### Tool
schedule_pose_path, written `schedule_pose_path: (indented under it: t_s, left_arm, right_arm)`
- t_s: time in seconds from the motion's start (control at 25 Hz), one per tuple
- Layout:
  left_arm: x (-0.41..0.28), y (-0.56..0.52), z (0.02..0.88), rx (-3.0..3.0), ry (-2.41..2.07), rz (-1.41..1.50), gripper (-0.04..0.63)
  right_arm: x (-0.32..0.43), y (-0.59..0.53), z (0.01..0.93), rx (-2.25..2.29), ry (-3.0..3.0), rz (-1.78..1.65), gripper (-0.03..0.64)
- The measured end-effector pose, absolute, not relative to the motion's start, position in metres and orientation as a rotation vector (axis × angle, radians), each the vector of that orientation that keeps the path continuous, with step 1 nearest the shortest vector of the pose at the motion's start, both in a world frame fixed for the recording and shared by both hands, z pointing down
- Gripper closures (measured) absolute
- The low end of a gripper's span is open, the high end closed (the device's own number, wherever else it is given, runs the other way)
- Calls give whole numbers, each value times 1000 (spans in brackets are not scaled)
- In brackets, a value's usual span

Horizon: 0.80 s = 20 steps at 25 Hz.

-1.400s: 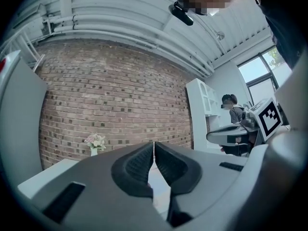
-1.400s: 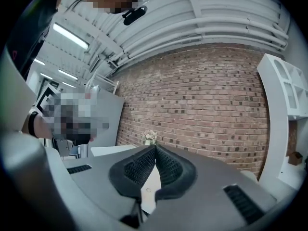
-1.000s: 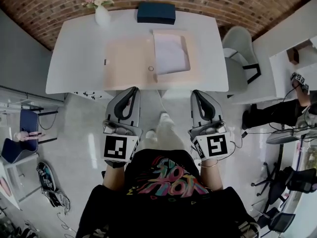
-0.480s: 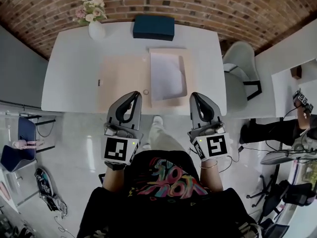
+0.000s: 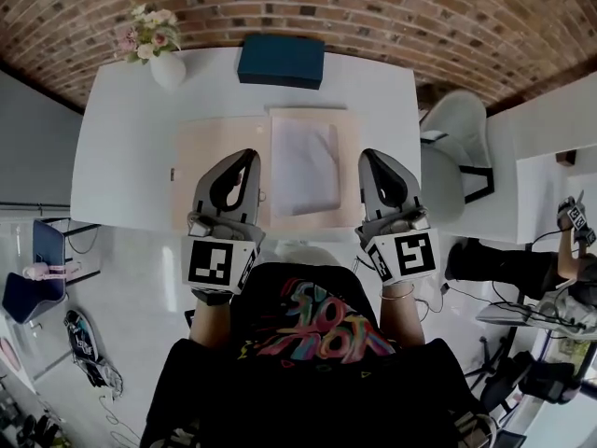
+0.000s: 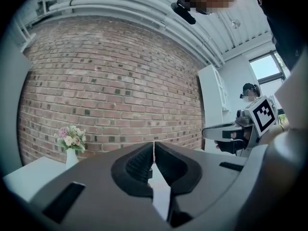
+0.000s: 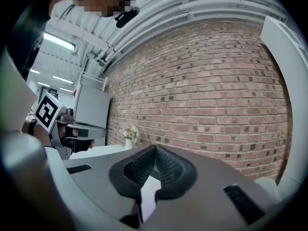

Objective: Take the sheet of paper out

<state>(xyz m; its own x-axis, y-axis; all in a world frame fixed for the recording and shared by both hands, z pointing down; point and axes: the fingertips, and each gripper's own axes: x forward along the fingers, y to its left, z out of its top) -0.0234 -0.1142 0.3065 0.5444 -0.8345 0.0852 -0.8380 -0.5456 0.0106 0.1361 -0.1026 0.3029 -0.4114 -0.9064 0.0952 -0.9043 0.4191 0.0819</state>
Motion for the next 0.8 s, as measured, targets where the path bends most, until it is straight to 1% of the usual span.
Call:
schedule_pose_path:
  t_s: [0.2, 0.8]
  left_arm:
    - [-18, -130, 309, 2706, -1464, 113, 565]
    - [-29, -160, 317, 2703, -1419, 140, 565]
  right_arm:
    - [140, -121, 305, 1606, -2542, -16, 598]
    - [134, -137, 308, 1657, -2490, -6, 598]
